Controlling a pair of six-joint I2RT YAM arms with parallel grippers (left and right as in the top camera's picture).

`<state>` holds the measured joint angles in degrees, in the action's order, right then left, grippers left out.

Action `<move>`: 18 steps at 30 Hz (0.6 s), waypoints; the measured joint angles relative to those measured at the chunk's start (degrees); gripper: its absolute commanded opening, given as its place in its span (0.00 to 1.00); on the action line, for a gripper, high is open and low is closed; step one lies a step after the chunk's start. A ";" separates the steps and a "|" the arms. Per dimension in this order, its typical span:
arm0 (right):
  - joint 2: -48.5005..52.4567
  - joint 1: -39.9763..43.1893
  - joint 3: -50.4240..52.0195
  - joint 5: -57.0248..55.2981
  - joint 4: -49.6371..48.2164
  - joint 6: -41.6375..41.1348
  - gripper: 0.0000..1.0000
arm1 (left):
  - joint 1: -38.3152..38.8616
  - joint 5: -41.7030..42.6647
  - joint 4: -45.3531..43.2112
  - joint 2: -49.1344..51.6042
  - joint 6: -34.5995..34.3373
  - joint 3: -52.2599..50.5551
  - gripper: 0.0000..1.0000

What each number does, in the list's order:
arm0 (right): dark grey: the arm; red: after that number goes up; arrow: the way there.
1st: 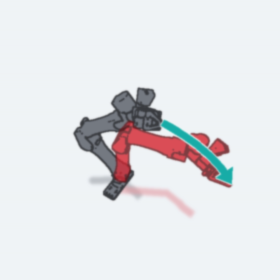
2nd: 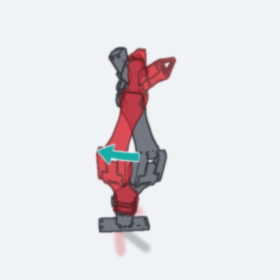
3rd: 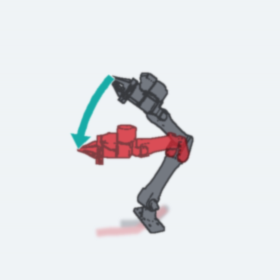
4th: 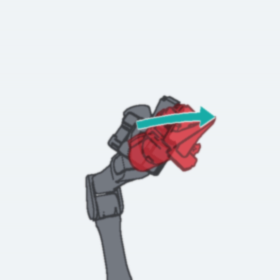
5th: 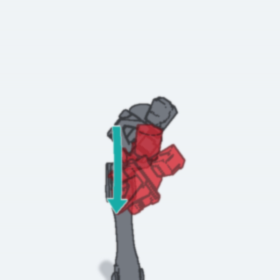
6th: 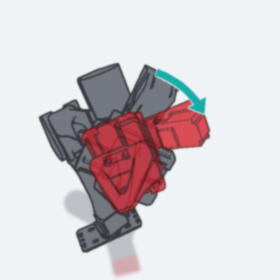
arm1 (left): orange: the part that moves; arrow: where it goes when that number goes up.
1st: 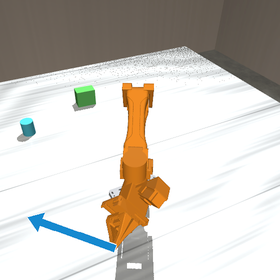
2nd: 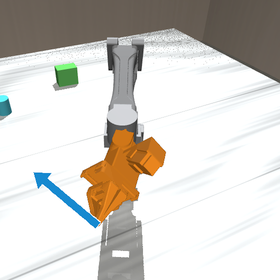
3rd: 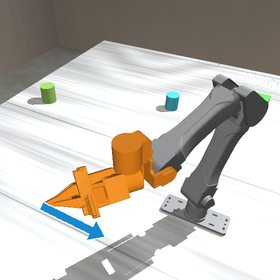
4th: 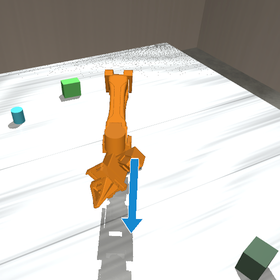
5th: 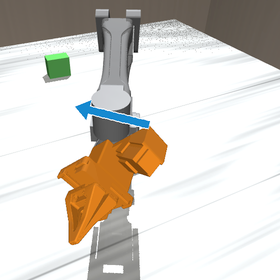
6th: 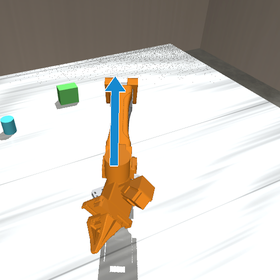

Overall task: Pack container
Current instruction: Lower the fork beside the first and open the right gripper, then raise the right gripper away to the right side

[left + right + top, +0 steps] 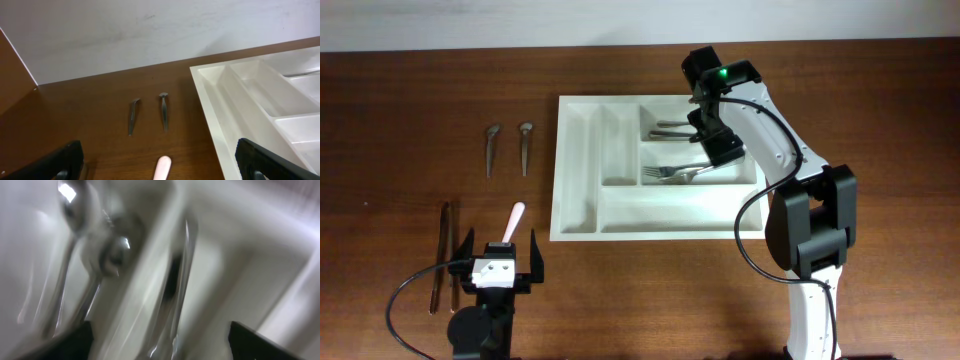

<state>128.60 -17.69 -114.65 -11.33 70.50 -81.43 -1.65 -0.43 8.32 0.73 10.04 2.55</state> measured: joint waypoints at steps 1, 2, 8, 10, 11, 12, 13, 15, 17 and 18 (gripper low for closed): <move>0.00 0.15 -0.63 -2.34 0.09 4.59 0.99 | 0.00 0.00 0.00 0.00 0.00 0.00 0.99; 0.00 0.37 -1.44 -4.17 0.31 8.85 0.99 | 0.00 0.00 0.00 0.00 0.00 0.00 0.99; -0.22 4.26 -10.60 -10.99 7.37 29.22 0.99 | 0.00 0.00 0.00 0.00 0.00 0.00 0.99; -0.66 6.71 -13.27 -11.89 10.97 32.11 0.98 | 0.00 0.00 0.00 0.00 0.00 0.00 0.99; -0.94 8.17 -14.56 -12.17 12.79 33.09 0.99 | 0.00 0.00 0.00 0.00 0.00 0.00 0.99; -1.29 9.86 -15.69 -12.39 14.34 34.16 0.99 | 0.00 0.00 0.00 0.00 0.00 0.00 0.99; -1.73 11.56 -16.68 -12.66 15.52 35.26 0.99 | 0.00 0.00 -0.02 0.00 0.00 0.00 0.99; -2.86 15.85 -18.69 -13.07 16.96 39.74 0.99 | 0.00 0.00 0.00 0.00 0.00 0.00 0.99; -4.44 20.04 -19.74 -13.29 17.14 46.12 0.99 | 0.00 0.00 0.00 0.00 0.00 0.00 0.99; -5.29 22.10 -19.96 -13.38 17.46 49.57 0.99 | 0.00 0.00 0.00 0.00 0.00 0.00 0.99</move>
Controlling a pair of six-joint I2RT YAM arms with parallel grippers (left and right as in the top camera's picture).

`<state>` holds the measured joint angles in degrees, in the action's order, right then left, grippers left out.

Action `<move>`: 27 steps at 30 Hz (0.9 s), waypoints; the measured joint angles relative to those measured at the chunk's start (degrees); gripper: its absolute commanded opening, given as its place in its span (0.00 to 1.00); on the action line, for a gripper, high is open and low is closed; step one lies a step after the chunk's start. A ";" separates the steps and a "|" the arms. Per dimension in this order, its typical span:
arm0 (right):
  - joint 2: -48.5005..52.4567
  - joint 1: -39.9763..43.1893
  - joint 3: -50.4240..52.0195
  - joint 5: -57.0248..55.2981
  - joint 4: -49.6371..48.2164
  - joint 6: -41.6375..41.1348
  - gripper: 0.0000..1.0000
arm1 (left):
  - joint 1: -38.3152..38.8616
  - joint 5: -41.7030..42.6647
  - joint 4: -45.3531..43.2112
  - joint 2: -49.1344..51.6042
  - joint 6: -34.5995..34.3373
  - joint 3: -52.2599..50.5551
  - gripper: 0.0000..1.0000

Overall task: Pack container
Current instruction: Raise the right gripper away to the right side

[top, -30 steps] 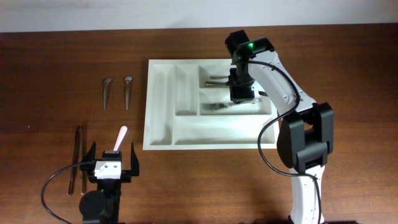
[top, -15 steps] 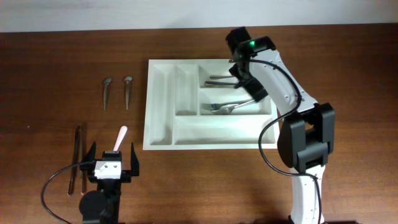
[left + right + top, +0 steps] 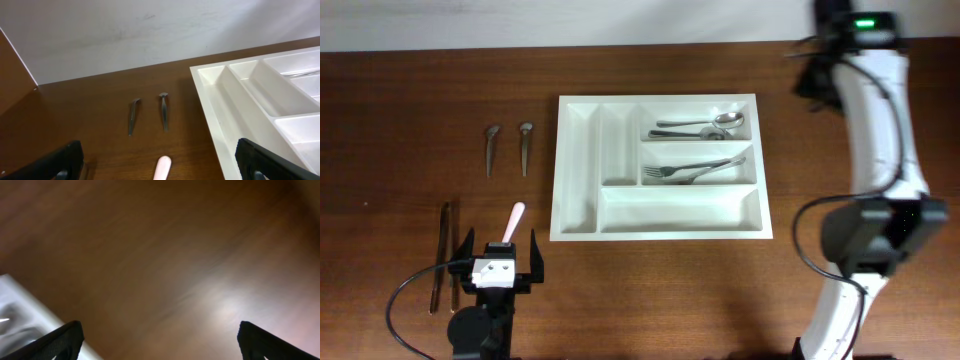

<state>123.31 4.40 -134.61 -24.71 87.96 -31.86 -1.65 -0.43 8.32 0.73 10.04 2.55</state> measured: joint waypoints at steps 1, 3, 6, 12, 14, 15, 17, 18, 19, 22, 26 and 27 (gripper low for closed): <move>-0.90 2.03 -0.20 -0.15 0.48 3.87 0.99 | 0.00 0.00 0.00 0.00 0.00 0.00 0.99; -2.27 4.87 -0.42 0.17 2.16 11.69 0.99 | 0.00 0.00 0.00 0.00 0.00 0.00 0.99; -3.41 7.56 -0.46 3.56 4.22 22.47 0.99 | 0.00 0.00 0.00 0.00 0.00 0.00 0.99; -3.48 11.69 3.30 13.84 -0.44 36.24 0.99 | 0.00 0.00 -0.02 0.00 0.00 0.00 0.99; -3.48 12.83 5.90 15.15 -1.07 38.91 0.99 | 0.00 0.00 0.00 0.00 0.00 0.00 0.99; -3.48 13.33 7.45 15.72 -1.51 40.33 0.99 | 0.00 0.00 -0.02 0.00 0.00 0.00 0.99; -3.48 14.29 11.19 16.46 -4.13 42.84 0.99 | 0.00 0.00 0.00 0.00 0.00 0.00 0.99; -3.48 14.69 13.16 16.72 -5.90 43.74 0.99 | 0.00 0.00 -0.02 0.00 0.00 0.00 0.99; -3.48 15.02 15.17 16.94 -7.43 44.37 0.99 | 0.00 0.00 -0.02 0.00 0.00 0.00 0.99; -3.45 15.56 21.07 17.27 -9.03 45.75 0.99 | 0.00 0.00 -0.02 0.00 0.00 0.00 0.99; -3.34 15.72 26.23 16.79 -10.78 46.69 0.99 | 0.00 0.00 0.00 0.00 0.00 0.00 0.99; -3.34 15.72 26.91 16.44 -11.39 46.86 0.99 | 0.00 0.00 -0.02 0.00 0.00 0.00 0.99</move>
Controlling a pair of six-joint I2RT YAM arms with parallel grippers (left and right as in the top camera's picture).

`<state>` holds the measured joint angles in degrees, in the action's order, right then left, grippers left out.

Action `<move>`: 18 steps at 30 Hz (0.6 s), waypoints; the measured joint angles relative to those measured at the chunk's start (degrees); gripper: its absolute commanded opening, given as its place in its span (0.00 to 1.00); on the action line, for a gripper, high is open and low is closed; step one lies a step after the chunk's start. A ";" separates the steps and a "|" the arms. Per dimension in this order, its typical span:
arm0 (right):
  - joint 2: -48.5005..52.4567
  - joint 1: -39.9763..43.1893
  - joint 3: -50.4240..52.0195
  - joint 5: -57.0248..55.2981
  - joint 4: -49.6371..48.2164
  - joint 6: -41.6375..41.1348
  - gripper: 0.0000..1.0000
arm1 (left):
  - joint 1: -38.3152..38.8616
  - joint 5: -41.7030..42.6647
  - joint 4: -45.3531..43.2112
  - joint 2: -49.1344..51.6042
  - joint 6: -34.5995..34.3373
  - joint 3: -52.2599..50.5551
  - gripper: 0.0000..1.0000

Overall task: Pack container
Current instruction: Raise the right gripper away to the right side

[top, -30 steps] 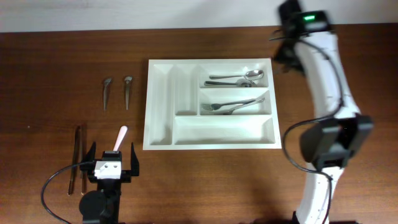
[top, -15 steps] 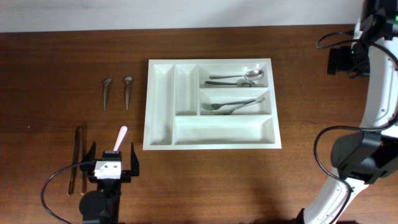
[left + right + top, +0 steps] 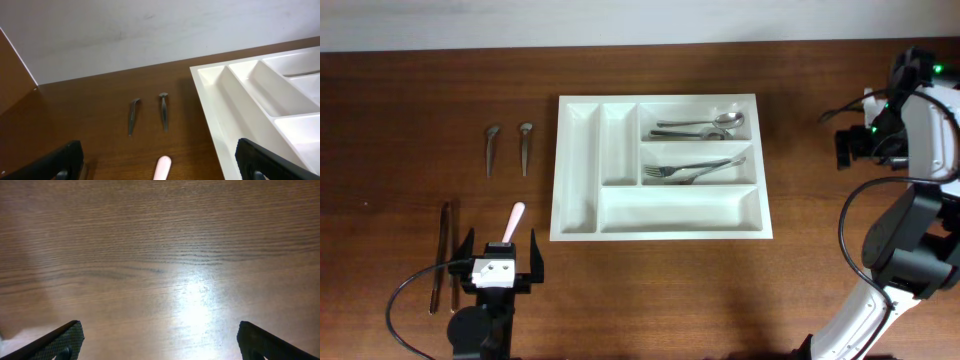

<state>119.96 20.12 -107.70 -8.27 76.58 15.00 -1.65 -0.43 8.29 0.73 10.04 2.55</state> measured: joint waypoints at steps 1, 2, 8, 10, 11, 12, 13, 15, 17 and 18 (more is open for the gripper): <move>0.00 0.00 0.46 -0.50 -0.42 0.13 0.98 | 0.00 0.00 0.02 0.00 0.00 0.00 0.99; 0.00 0.00 0.85 -1.01 -0.83 0.20 0.99 | 0.00 0.00 0.00 0.00 0.00 0.00 0.99; 0.00 0.00 1.22 -2.62 -4.07 0.31 0.98 | 0.00 0.00 0.02 0.00 0.00 0.00 0.99; 0.00 0.00 1.22 -2.84 -4.74 0.33 0.99 | 0.00 0.00 0.00 0.00 0.00 0.00 0.99; 0.00 0.00 1.22 -2.84 -5.11 0.35 0.99 | 0.00 0.00 0.02 0.00 0.00 0.00 0.99; 0.00 0.00 1.22 -2.89 -5.35 0.39 0.99 | 0.00 0.00 0.02 0.00 0.00 0.00 0.99; 0.00 0.00 1.22 -2.95 -5.66 0.42 0.99 | 0.00 0.00 0.02 0.00 0.00 0.00 0.99; 0.00 0.00 1.22 -3.04 -6.05 0.39 0.99 | 0.00 0.00 0.00 0.00 0.00 0.00 0.99; 0.00 0.00 1.22 -3.04 -6.05 0.44 0.99 | 0.00 0.13 0.00 0.00 0.00 0.00 0.99; 0.00 0.00 1.22 -3.04 -6.05 0.46 0.99 | 0.00 0.72 0.00 0.00 -0.24 0.00 0.99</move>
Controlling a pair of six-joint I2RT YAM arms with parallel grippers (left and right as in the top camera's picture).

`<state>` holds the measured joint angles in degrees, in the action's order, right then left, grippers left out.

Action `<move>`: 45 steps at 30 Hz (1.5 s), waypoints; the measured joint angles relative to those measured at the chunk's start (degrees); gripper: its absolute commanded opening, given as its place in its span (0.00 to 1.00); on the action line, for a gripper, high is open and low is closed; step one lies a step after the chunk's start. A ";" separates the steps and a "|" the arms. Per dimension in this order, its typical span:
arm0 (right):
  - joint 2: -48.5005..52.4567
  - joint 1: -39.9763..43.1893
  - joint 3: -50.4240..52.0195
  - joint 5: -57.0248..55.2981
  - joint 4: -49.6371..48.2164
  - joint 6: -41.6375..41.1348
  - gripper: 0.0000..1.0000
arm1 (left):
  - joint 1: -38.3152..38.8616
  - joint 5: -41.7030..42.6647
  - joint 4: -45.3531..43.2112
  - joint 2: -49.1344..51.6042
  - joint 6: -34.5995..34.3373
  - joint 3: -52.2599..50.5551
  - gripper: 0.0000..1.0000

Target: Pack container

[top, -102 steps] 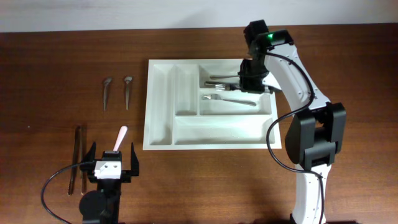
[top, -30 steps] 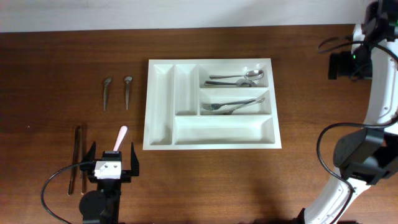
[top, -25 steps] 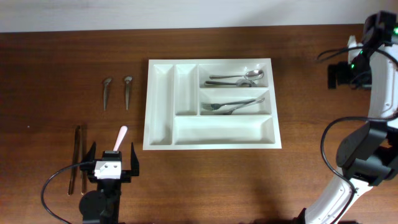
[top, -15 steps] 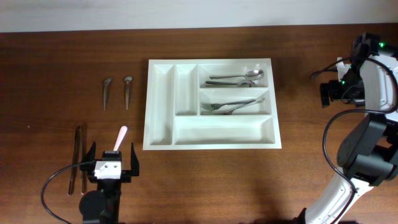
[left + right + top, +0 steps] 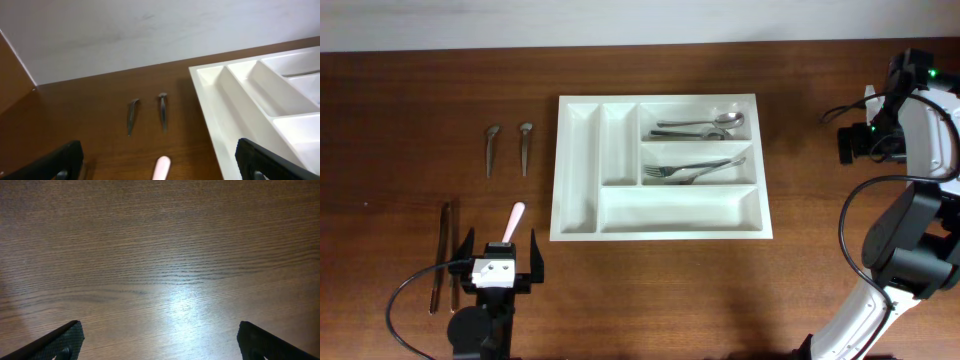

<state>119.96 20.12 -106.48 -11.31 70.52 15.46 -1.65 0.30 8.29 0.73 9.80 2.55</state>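
A white cutlery tray lies mid-table; its upper right compartment holds spoons and the one below holds forks. Two small metal spoons lie left of the tray, also two small spoons in the left wrist view. A pink-handled utensil and two dark sticks lie near my left gripper, which is open and empty low at the front left; the pink tip lies between its fingers. My right gripper is open over bare wood at the far right, right gripper.
The tray's long bottom compartment and two narrow left compartments hold nothing. The white tray's corner fills the right of the left wrist view. A pale wall backs the table. A black cable loops by the left arm's base.
The right gripper has shifted very slightly over the bare wood at the far right. The left arm and all cutlery are unchanged.
The right gripper was first down in the tray's right compartments, over the spoons and forks. Then it was up at the table's back right edge, clear of the tray. After that it stood open over bare wood at the far right, where it stays. The left arm never moved.
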 measured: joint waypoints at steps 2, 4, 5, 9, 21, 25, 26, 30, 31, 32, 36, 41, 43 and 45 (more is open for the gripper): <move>0.00 0.00 0.00 0.00 -0.02 -0.02 0.99 | 0.00 1.27 -0.07 0.00 -0.83 0.00 0.99; 0.00 0.00 0.00 0.00 -0.04 -0.02 0.99 | -0.11 2.23 -0.39 0.00 -1.97 0.00 0.99; 0.00 0.00 0.00 0.00 -0.07 -0.02 0.99 | -0.28 2.56 -0.46 0.00 -2.36 0.00 0.99; 0.00 0.00 0.00 0.00 -0.11 0.00 0.99 | -2.16 2.86 0.48 0.24 -3.45 1.25 0.99; 0.00 0.00 0.00 -0.20 -0.13 0.00 0.99 | -14.80 -2.38 29.92 25.55 -2.84 38.27 0.99; 0.00 0.00 0.00 -0.22 -0.13 -0.02 0.99 | -18.64 -2.91 44.65 42.58 2.21 55.17 0.99; 0.00 -0.02 0.00 -0.20 -0.15 -0.02 0.99 | -19.15 -2.97 47.17 46.36 3.74 58.14 0.99; 0.00 0.00 0.00 -0.20 -0.11 0.00 0.99 | -20.00 -4.28 50.47 61.05 8.79 65.11 0.99; 0.00 0.00 0.00 -0.20 -0.15 0.00 0.99 | -20.04 -4.63 50.62 64.06 9.44 65.53 0.99; 0.00 0.00 0.00 -0.22 -0.11 -0.04 0.99 | -20.04 -4.92 50.86 66.90 10.03 65.61 0.99; 0.00 0.00 0.00 -0.20 -0.13 -0.02 0.99 | -20.09 -5.77 51.39 77.02 11.32 65.61 0.99; 0.00 0.00 0.00 -0.22 -0.13 0.02 0.99 | -20.09 -6.62 49.16 87.17 11.91 65.61 0.99; 0.00 0.00 0.00 -0.20 -0.13 -0.02 0.99 | -20.20 -7.48 47.36 91.08 11.76 65.61 0.99; 0.00 0.00 0.00 -0.22 -0.13 -0.02 0.99 | -20.44 -8.41 45.66 94.40 10.86 65.61 0.99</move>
<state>119.96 20.12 -106.48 -11.53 70.39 15.44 -22.09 -8.12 53.95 95.13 20.67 68.16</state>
